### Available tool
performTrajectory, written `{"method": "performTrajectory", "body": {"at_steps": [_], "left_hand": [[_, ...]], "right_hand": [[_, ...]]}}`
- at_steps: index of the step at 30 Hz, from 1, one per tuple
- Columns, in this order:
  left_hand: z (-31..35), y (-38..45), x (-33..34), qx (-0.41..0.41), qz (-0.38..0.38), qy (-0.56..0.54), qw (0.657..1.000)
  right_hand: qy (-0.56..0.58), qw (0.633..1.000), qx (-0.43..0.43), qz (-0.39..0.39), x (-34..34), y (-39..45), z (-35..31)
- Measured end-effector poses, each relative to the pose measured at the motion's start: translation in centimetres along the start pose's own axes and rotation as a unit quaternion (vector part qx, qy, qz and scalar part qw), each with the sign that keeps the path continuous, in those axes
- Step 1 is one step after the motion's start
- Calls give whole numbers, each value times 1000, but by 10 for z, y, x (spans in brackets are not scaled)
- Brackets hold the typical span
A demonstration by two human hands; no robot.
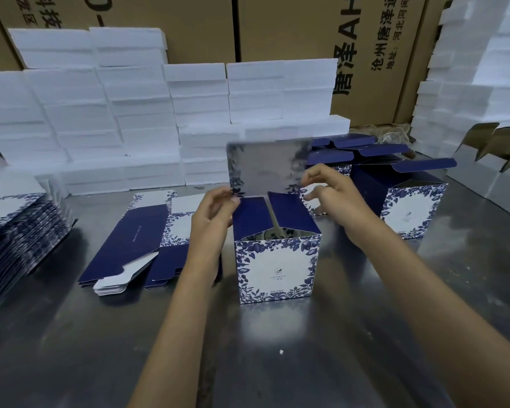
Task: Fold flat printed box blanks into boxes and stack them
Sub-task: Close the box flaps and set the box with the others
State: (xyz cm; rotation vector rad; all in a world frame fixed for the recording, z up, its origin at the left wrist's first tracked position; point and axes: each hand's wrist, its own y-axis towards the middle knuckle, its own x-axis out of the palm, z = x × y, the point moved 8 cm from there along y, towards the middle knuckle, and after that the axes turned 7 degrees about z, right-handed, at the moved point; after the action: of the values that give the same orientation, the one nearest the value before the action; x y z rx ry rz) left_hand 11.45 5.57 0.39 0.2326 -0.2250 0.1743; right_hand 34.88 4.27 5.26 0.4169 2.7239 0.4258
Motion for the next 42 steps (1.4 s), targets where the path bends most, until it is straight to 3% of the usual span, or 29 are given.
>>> {"method": "performTrajectory", "body": {"at_steps": [3, 7, 10, 15, 18, 24, 32, 42], "left_hand": [[-5, -2, 4, -56, -15, -25, 998], [-1, -7, 4, -21, -11, 11, 1000], [1, -5, 8, -55, -21, 30, 998], [6, -5, 20, -112, -62, 146, 981], [17, 4, 27, -113, -71, 236, 963], [22, 15, 43, -50, -50, 327, 943], [20, 12, 40, -43, -36, 289, 956], [22, 5, 42, -53, -51, 318, 945]], "right_hand": [[10, 1000, 17, -11, 1, -4, 5], [10, 998, 33, -44, 9, -7, 9], [-4, 997, 13, -72, 22, -9, 1], [-201, 966, -38, -156, 63, -8, -31], [-268, 948, -42, -164, 77, -8, -35], [-262, 951, -40, -158, 74, -10, -31], [-193, 970, 17, -145, 75, 3, -20], [-90, 984, 104, -114, 62, -6, -14]]}}
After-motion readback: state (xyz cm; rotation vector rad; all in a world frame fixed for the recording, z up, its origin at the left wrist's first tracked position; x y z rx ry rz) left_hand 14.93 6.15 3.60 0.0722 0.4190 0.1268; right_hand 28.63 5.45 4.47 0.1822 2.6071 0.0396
